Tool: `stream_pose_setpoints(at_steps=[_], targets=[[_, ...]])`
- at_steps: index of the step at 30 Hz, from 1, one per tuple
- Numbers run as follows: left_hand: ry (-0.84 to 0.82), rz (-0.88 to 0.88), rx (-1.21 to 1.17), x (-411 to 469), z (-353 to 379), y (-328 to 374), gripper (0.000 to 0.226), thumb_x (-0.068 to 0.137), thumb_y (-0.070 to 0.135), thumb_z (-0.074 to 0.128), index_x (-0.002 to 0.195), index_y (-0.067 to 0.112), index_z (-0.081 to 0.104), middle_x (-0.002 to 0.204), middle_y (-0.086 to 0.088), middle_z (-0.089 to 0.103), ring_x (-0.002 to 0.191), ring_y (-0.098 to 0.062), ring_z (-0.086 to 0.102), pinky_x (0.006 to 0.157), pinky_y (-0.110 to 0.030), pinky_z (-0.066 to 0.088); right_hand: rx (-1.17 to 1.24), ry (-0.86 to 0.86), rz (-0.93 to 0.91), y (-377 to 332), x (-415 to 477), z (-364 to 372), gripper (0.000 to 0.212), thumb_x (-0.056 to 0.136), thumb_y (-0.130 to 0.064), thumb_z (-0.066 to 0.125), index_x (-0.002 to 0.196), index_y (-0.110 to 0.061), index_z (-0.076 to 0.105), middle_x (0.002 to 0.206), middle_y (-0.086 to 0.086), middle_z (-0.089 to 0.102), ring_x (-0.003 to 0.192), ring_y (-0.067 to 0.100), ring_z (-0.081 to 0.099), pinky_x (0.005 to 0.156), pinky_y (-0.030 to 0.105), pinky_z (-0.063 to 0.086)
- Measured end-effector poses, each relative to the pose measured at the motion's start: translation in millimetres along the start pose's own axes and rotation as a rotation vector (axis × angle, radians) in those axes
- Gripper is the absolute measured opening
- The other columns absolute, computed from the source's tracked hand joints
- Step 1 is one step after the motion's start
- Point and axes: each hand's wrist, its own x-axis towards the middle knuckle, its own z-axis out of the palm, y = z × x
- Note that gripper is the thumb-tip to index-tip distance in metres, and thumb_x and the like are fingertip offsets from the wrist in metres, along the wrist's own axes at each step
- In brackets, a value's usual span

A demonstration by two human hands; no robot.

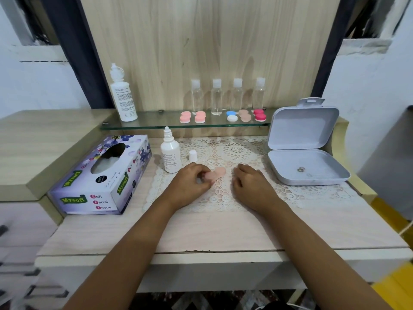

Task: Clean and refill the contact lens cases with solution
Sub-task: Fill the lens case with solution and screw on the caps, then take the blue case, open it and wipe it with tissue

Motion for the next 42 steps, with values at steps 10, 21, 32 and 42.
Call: stream_pose_setpoints(at_steps=[10, 21, 32, 42], targets=[[0.255, -0.053, 0.06, 38, -15, 27, 0.027, 0.084, 0.026, 0.065, 0.105, 0.009, 0.062, 0.098, 0.0, 0.055, 0.089, -0.014, 0.053, 0.078, -0.025, 0.042, -0.043, 0.031, -0.02, 2, 2, 4, 0.037, 0.082, -0.026, 0.027, 0.09, -0.006, 0.057, 0.096, 0.006, 0.057, 0.097, 0.025, 0.052, 0.085, 0.037, 0.039], [0.388, -0.217, 0.227, 116, -9, 58, 0.035, 0.089, 0.035, 0.055, 0.114, 0.011, 0.058, 0.111, -0.008, 0.059, 0.101, -0.027, 0.056, 0.07, -0.036, 0.045, -0.021, 0.092, -0.036, 0, 1, 6, 0.049, 0.079, -0.032, 0.018, 0.087, -0.006, 0.059, 0.09, 0.007, 0.059, 0.09, 0.027, 0.054, 0.079, 0.036, 0.04], [0.362, -0.318, 0.296, 136, -5, 57, 0.033, 0.087, 0.037, 0.058, 0.108, 0.012, 0.06, 0.103, -0.007, 0.066, 0.096, -0.029, 0.06, 0.069, -0.033, 0.045, -0.002, 0.145, -0.06, 3, 2, 9, 0.045, 0.08, -0.031, 0.02, 0.082, -0.006, 0.057, 0.084, 0.008, 0.057, 0.084, 0.028, 0.054, 0.077, 0.037, 0.041], [0.415, -0.242, 0.295, 125, -2, 64, 0.04, 0.091, 0.039, 0.052, 0.119, 0.011, 0.051, 0.11, -0.008, 0.061, 0.098, -0.029, 0.059, 0.065, -0.032, 0.039, -0.01, 0.132, -0.059, 3, 3, 9, 0.049, 0.078, -0.033, 0.016, 0.085, -0.007, 0.057, 0.088, 0.008, 0.057, 0.088, 0.027, 0.053, 0.08, 0.037, 0.039]])
